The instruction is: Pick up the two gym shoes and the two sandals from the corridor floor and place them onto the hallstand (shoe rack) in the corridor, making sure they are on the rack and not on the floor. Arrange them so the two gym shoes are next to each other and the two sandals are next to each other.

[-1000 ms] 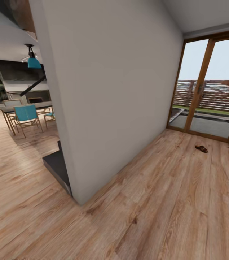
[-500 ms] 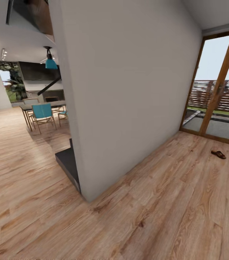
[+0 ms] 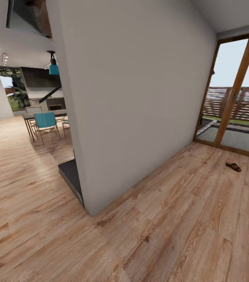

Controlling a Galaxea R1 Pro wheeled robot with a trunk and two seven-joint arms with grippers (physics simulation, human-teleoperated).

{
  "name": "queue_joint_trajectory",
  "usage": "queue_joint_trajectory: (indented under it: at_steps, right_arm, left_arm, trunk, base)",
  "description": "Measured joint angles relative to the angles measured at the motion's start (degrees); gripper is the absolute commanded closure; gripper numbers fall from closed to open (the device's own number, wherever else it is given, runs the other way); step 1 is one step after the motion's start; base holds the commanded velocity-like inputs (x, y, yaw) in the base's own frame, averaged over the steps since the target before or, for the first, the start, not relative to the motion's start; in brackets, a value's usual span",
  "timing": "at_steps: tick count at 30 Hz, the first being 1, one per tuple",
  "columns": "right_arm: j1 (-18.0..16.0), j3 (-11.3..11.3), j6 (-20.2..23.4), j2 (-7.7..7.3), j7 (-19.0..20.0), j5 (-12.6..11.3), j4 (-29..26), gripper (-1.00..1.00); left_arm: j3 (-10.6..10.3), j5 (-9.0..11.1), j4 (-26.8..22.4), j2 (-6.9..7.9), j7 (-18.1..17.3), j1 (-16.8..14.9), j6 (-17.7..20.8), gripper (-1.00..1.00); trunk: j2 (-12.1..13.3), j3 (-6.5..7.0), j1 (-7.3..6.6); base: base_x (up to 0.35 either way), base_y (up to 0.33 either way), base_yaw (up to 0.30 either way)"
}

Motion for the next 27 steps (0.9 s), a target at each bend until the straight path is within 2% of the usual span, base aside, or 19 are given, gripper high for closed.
queue_joint_trajectory:
  at_steps: [10,15,21,27]
  right_arm:
    - [0.0,0.0,0.0,0.00,0.0,0.0,0.0,-1.00]
    - [0.0,0.0,0.0,-0.02,0.0,0.0,0.0,-1.00]
    - [0.0,0.0,0.0,-0.01,0.0,0.0,0.0,-1.00]
    - [0.0,0.0,0.0,-0.01,-0.1,0.0,0.0,-1.00]
  left_arm:
    - [0.0,0.0,0.0,0.01,0.0,0.0,-0.1,-1.00]
    - [0.0,0.0,0.0,-0.01,0.0,0.0,-0.1,-1.00]
    - [0.0,0.0,0.0,-0.01,0.0,0.0,-0.1,-1.00]
    - [0.0,0.0,0.0,0.00,0.0,0.0,0.0,-1.00]
  trunk:
    - [0.0,0.00,0.00]
    - [0.0,0.00,0.01]
    - [0.0,0.00,0.01]
    - [0.0,0.00,0.00]
  base:
    - [-0.013,-0.012,0.000]
    - [-0.127,-0.033,0.000]
    - [-0.199,-0.167,0.008]
    - [-0.046,-0.240,0.164]
